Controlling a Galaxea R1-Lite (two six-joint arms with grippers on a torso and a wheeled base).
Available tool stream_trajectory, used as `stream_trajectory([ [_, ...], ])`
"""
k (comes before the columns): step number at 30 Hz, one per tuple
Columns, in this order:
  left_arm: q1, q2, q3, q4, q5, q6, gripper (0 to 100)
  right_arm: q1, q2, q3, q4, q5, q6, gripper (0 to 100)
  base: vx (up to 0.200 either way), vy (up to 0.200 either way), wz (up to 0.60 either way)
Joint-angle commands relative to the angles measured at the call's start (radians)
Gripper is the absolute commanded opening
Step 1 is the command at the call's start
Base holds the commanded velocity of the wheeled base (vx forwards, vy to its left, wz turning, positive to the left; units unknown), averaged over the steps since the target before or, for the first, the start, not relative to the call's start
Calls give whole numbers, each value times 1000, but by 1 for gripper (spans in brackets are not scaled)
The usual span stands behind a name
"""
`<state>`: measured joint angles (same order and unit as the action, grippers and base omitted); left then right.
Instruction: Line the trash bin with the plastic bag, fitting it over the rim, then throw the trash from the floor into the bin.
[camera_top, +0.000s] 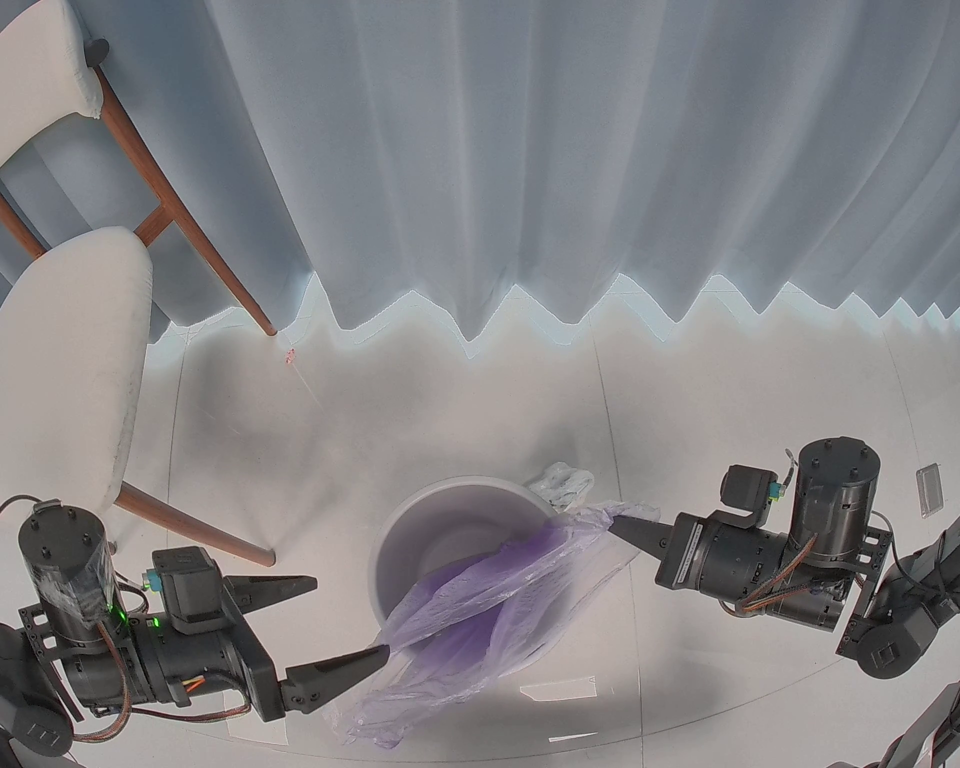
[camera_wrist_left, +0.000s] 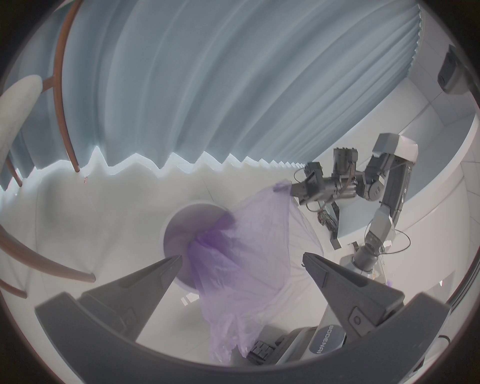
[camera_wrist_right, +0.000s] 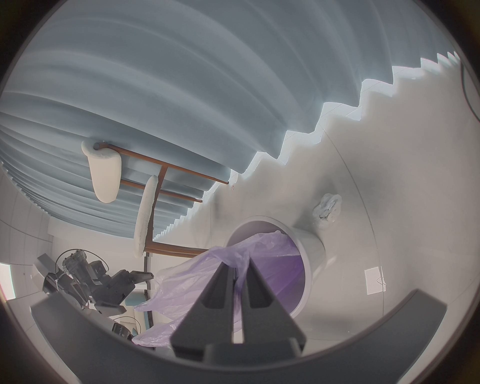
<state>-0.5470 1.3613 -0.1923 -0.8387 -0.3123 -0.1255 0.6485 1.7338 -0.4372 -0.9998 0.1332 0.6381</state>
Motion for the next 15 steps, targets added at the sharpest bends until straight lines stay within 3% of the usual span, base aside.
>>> stream_trajectory([
  [1,-8,6,21,-2,-2,10,100,0,3,2,0,0,0,0,0,0,0],
  [9,4,64,21,-2,6,10,100,0,-7,3,0,0,-8,0,0,0,0],
  [15,27,154,19,-16,59,15,100,3,-10,8,-2,-3,-41,0,0,0,0],
])
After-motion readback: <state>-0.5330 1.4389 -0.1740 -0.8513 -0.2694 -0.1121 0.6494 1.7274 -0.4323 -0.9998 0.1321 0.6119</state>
